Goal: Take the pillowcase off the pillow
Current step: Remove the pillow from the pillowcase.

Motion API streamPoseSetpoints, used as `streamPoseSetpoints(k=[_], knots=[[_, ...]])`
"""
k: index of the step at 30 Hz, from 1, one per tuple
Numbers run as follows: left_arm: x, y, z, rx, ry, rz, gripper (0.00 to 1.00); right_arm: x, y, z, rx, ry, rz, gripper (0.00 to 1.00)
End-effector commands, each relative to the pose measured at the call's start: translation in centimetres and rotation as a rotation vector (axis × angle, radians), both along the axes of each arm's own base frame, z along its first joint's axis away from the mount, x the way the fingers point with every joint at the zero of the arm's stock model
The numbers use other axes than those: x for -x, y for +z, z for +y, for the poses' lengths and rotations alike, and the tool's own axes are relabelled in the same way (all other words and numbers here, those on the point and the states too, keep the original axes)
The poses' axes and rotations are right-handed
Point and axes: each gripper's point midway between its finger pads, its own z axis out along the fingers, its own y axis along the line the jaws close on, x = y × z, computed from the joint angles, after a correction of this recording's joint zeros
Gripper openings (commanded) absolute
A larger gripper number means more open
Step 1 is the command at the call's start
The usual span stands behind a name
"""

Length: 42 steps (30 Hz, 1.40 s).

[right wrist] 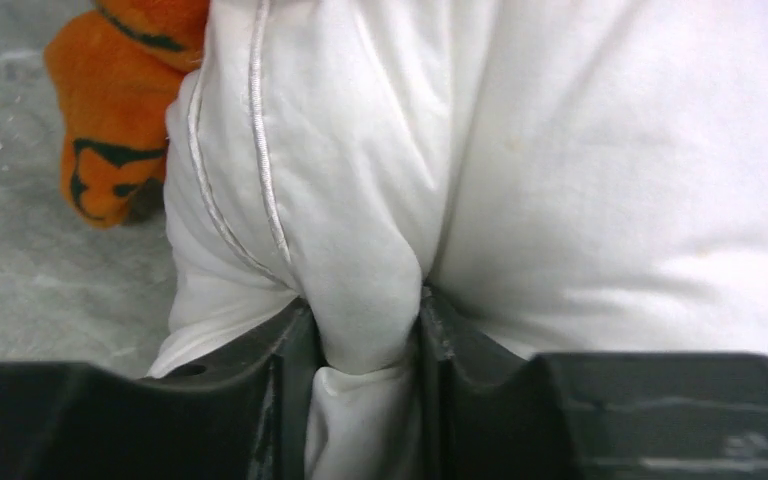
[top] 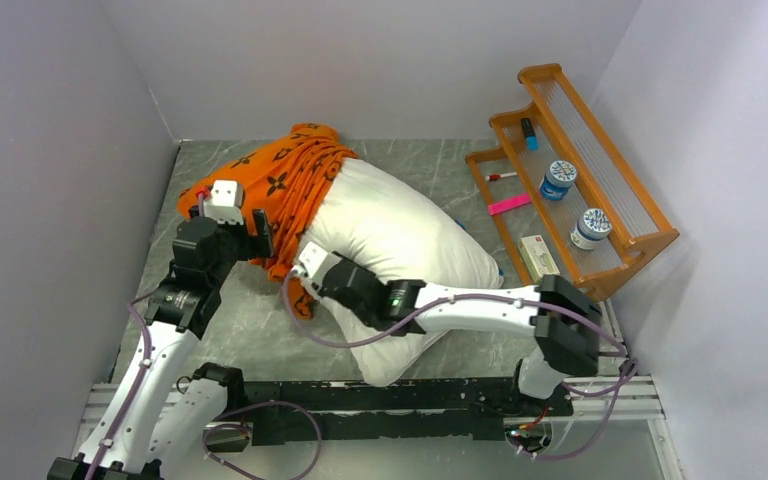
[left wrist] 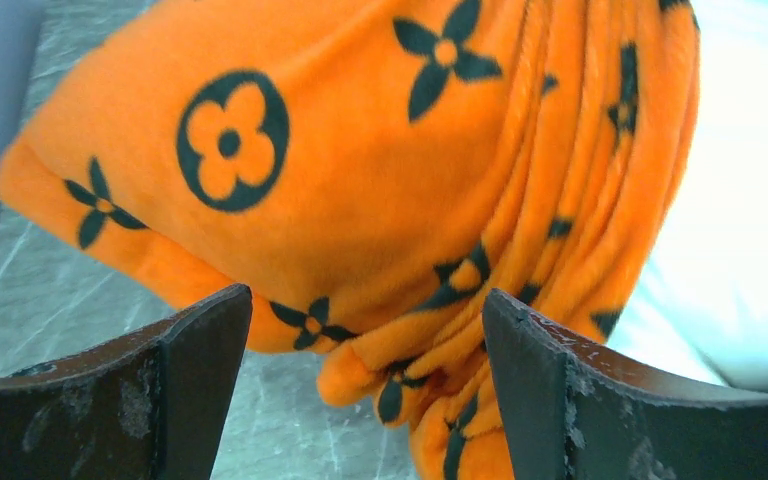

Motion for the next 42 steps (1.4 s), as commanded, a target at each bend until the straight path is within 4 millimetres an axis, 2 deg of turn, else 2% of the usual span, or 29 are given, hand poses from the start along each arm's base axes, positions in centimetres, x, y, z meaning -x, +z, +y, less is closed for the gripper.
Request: streamPoseSetpoints(k=[1, 4, 6, 13, 18, 25, 28, 33, 42], knots=[[0.1, 0.5, -3.2, 0.034, -0.176, -0.035, 0.89, -2.6, -2.2, -7.1, 0.090, -0.162, 0.044, 0.26], [0.4, 0.0, -4.8, 0.050, -0.266, -0.032, 0.89, -3.1, -1.7, -8.1, 0.074, -0.180, 0.052, 0.12], [0.7, -0.2, -5.5, 0.056, -0.308, -0.029, 0.89, -3.4, -1.3, -8.8, 0.058, -0.194, 0.053, 0.00], [1.8, -0.3, -8.6, 0.095, -0.499, -0.034, 0.88, -3.8, 1.6, -9.5, -0.079, -0.176, 0.073, 0.00], [2.4, -0.9, -10.7, 0.148, -0.621, 0.017, 0.84, -3.3, 3.0, -9.6, -0.115, -0.141, 0.092, 0.00], [1.9, -4.3, -11.6, 0.138, -0.638, 0.195, 0.70, -2.5, 5.3, -9.9, -0.198, -0.103, 0.084, 0.00], [1.0, -4.7, -10.6, 0.091, -0.550, 0.210, 0.55, -2.2, 6.0, -10.5, -0.215, -0.104, 0.079, 0.00], [-0.9, -4.7, -6.8, -0.024, -0.338, 0.212, 0.07, -1.7, 6.9, -12.0, -0.247, -0.106, 0.090, 0.00], [-3.6, -0.3, -0.2, -0.175, 0.028, 0.090, 0.05, -1.2, 9.1, -15.3, -0.307, -0.147, 0.066, 0.00]])
